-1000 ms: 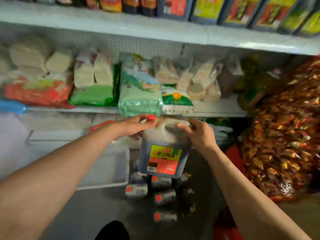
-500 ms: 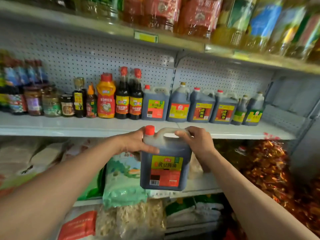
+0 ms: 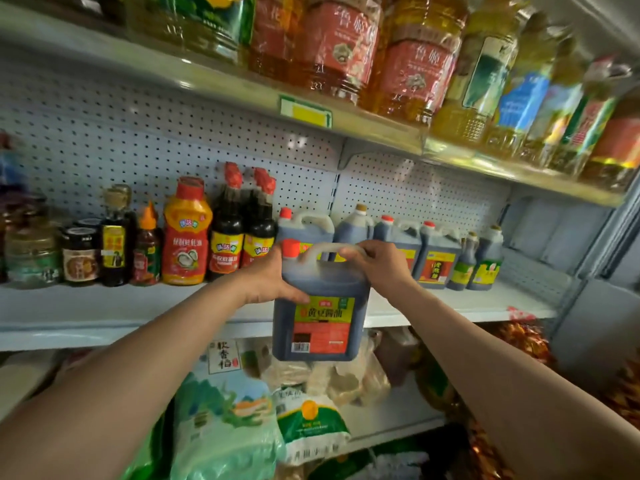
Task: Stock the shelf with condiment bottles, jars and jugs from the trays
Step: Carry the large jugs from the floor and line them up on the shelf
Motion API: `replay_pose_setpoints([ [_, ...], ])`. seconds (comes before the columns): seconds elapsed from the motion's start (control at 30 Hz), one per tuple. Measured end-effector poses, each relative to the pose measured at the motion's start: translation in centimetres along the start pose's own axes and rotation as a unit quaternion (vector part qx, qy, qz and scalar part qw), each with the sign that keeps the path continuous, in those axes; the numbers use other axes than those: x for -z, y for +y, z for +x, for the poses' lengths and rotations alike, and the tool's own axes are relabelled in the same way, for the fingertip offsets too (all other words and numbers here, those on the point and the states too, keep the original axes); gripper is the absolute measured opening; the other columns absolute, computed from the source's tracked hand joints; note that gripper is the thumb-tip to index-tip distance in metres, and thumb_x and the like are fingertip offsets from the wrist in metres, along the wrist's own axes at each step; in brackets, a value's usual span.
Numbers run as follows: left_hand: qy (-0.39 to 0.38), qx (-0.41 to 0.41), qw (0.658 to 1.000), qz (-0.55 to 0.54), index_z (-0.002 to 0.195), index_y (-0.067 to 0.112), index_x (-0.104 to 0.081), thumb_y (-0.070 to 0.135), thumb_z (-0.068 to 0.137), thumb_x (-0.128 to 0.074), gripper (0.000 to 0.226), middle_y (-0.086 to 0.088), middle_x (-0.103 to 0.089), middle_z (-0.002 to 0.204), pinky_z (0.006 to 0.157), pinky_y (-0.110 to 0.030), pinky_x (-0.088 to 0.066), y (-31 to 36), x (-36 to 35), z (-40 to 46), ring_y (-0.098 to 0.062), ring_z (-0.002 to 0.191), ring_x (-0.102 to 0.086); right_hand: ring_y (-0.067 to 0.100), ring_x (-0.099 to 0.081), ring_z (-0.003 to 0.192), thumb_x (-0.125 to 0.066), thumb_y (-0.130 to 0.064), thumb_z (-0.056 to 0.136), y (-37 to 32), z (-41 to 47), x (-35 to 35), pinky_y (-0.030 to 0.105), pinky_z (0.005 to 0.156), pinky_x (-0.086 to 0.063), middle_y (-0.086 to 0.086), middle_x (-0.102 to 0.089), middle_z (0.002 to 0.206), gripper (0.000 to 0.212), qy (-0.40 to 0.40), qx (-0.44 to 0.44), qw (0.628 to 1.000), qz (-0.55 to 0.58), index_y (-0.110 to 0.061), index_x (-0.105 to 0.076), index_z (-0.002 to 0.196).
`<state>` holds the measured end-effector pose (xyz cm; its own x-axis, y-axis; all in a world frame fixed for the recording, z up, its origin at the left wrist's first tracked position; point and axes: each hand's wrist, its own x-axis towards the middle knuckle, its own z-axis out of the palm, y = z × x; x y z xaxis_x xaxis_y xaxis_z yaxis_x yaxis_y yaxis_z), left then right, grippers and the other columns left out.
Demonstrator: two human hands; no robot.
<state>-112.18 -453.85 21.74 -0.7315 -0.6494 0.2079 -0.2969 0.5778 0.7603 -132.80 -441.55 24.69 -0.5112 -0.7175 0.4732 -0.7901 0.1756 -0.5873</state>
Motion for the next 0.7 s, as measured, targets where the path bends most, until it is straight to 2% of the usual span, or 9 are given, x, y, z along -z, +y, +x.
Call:
replay_pose_setpoints([
  [0.1, 0.013, -0.001, 1.0, -0.001, 0.137, 0.025, -0.033, 0.029, 0.059, -0.095, 0.101, 0.006, -0.056, 0.119, 0.09, -0.031, -0.048, -0.9, 0.4, 1.3, -0.016, 0.11, -0.055, 0.006, -0.046, 0.054, -0.066, -0.065, 0.083, 0.2, 1.4, -1.2, 0.029, 0.053, -0.032, -0.009, -0.051, 0.054, 0.037, -0.004, -0.002, 1.0, 0.009, -0.033, -0.064, 0.065],
  [0.23, 0.041, 0.003, 0.999, 0.007, 0.123, 0.03, -0.04, 0.03, 0.057, -0.095, 0.086, 0.012, -0.058, 0.107, 0.072, -0.023, -0.045, -1.7, 0.7, 2.9, -0.009, 0.097, -0.058, 0.011, -0.05, 0.06, -0.064, -0.065, 0.084, 0.9, 3.5, -2.5, 0.031, 0.056, -0.036, -0.006, -0.055, 0.06, 0.042, -0.027, 0.008, 0.999, 0.014, -0.023, -0.071, 0.08],
  [0.37, 0.075, 0.01, 0.997, -0.004, 0.12, 0.033, -0.044, 0.029, 0.055, -0.096, 0.083, 0.017, -0.059, 0.102, 0.071, -0.023, -0.048, -2.3, 0.4, 4.5, -0.004, 0.092, -0.059, 0.011, -0.049, 0.062, -0.062, -0.069, 0.08, 1.1, 5.8, -3.1, 0.032, 0.059, -0.037, -0.005, -0.056, 0.064, 0.055, -0.058, 0.02, 0.998, 0.026, -0.015, -0.07, 0.087],
  [0.47, 0.1, 0.025, 0.995, -0.005, 0.122, 0.037, -0.041, 0.031, 0.053, -0.096, 0.089, 0.015, -0.06, 0.103, 0.073, -0.025, -0.05, -2.4, -0.3, 6.0, -0.007, 0.092, -0.059, 0.009, -0.044, 0.058, -0.068, -0.056, 0.086, 1.9, 7.6, -3.4, 0.031, 0.058, -0.035, -0.007, -0.051, 0.06, 0.041, -0.065, 0.024, 0.997, 0.038, -0.016, -0.064, 0.076],
  [0.53, 0.113, 0.034, 0.993, 0.004, 0.124, 0.036, -0.043, 0.034, 0.048, -0.097, 0.093, 0.011, -0.064, 0.107, 0.079, -0.029, -0.054, -2.5, -0.8, 7.2, -0.011, 0.095, -0.062, 0.008, -0.045, 0.06, -0.069, -0.056, 0.084, 2.6, 8.8, -3.7, 0.03, 0.058, -0.035, -0.008, -0.05, 0.06, 0.041, -0.066, 0.019, 0.997, 0.043, -0.018, -0.061, 0.072],
  [0.6, 0.121, 0.043, 0.992, 0.005, 0.124, 0.036, -0.046, 0.038, 0.042, -0.095, 0.095, 0.01, -0.067, 0.11, 0.08, -0.031, -0.055, -2.7, -1.3, 8.5, -0.011, 0.095, -0.064, 0.009, -0.046, 0.062, -0.068, -0.062, 0.079, 3.9, 10.1, -4.5, 0.032, 0.059, -0.035, -0.008, -0.052, 0.061, 0.046, -0.067, 0.017, 0.997, 0.043, -0.017, -0.062, 0.074],
  [0.7, 0.126, 0.054, 0.99, 0.013, 0.126, 0.039, -0.047, 0.038, 0.045, -0.095, 0.094, 0.013, -0.067, 0.109, 0.07, -0.02, -0.048, -3.1, -2.0, 10.1, -0.009, 0.094, -0.063, 0.009, -0.051, 0.066, -0.06, -0.081, 0.069, 6.1, 11.5, -6.0, 0.035, 0.061, -0.04, -0.006, -0.057, 0.065, 0.07, -0.067, 0.015, 0.996, 0.063, -0.014, -0.067, 0.084],
])
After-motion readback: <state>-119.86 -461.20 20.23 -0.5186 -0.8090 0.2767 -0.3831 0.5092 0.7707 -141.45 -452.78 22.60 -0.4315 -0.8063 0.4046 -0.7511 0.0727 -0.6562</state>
